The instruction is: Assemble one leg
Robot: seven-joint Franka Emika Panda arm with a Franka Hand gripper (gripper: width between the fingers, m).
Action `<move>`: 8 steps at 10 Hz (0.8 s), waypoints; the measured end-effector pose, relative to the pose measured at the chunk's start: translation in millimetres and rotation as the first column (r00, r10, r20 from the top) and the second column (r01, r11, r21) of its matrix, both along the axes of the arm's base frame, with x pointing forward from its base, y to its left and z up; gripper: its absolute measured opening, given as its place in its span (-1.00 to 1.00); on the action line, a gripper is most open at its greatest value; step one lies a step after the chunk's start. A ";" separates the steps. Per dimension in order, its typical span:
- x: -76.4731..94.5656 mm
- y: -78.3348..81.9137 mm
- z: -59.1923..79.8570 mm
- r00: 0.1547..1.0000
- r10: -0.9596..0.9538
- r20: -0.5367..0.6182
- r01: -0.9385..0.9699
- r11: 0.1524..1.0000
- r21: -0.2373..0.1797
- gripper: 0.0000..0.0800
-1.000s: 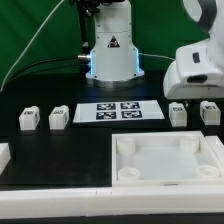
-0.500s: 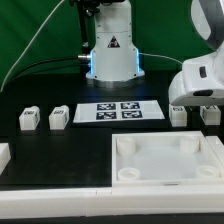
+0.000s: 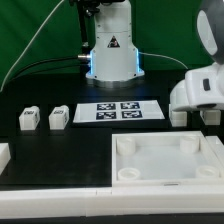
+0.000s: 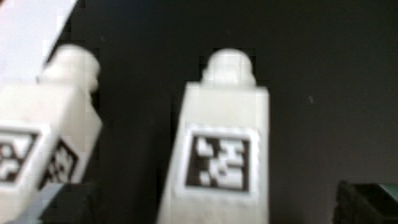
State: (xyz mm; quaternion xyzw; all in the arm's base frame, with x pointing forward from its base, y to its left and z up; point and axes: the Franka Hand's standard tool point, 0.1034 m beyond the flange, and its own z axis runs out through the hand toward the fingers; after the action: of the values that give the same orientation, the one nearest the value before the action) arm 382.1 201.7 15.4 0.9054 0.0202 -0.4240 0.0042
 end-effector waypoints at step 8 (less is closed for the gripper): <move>1.6 -6.3 -10.3 1.000 -0.008 0.021 0.008 1.000 0.013 0.35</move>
Offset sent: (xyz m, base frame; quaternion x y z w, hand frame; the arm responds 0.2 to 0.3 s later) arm 0.0031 -0.0032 -0.0083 0.0081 0.0125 -0.0125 0.9998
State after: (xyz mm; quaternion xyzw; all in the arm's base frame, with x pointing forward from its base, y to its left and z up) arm 383.7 195.4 5.1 0.9099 0.0192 -0.4145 -0.0034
